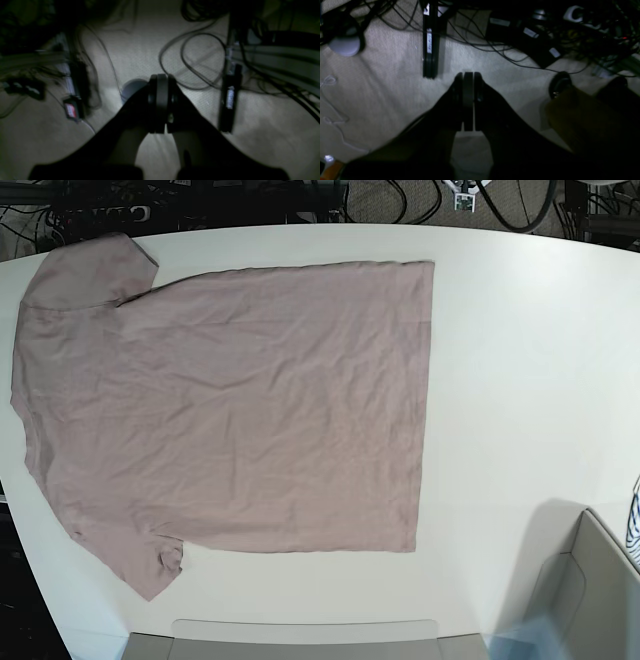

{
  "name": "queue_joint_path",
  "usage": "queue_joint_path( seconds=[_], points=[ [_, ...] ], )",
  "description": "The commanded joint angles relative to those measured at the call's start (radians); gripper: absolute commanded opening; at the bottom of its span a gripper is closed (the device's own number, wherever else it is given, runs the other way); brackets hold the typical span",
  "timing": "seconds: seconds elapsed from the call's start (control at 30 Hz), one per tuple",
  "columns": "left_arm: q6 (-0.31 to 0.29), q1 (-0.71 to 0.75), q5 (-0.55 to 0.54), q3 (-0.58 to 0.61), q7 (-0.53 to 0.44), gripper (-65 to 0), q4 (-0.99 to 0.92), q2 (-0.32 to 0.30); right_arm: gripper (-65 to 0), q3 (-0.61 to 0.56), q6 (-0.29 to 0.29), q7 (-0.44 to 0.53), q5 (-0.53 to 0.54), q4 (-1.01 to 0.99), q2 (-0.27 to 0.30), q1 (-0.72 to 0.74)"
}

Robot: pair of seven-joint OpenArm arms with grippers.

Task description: Fold the T-shirt properly

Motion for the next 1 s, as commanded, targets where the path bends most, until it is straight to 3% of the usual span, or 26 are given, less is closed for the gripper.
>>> queue_joint_path(
  seconds=[0.0, 0.4, 0.67, 0.97],
  points=[
    [-0.001, 0.045, -0.001, -0.003, -0.007, -64.9, 0.048, -0.016, -65.0, 0.001, 0.004, 0.018, 0.002, 0.058, 0.019, -0.048],
    [-0.001, 0.328, -0.001, -0.034, 0.024, -64.9, 0.462, -0.099, -65.0, 0.013, 0.004, 0.014, 0.019, 0.584, 0.137, -0.339],
    [-0.001, 0.526, -0.003, -0.138, 0.024, -64.9, 0.747, -0.097, -65.0, 0.022, 0.004, -0.136, 0.274, 0.902, 0.285, -0.458],
    [-0.001, 0.551, -0.003, -0.138, 0.024, -65.0, 0.968, -0.076, -65.0, 0.162, 0.004, -0.136, 0.318, 1.077, 0.282, -0.433]
  ],
)
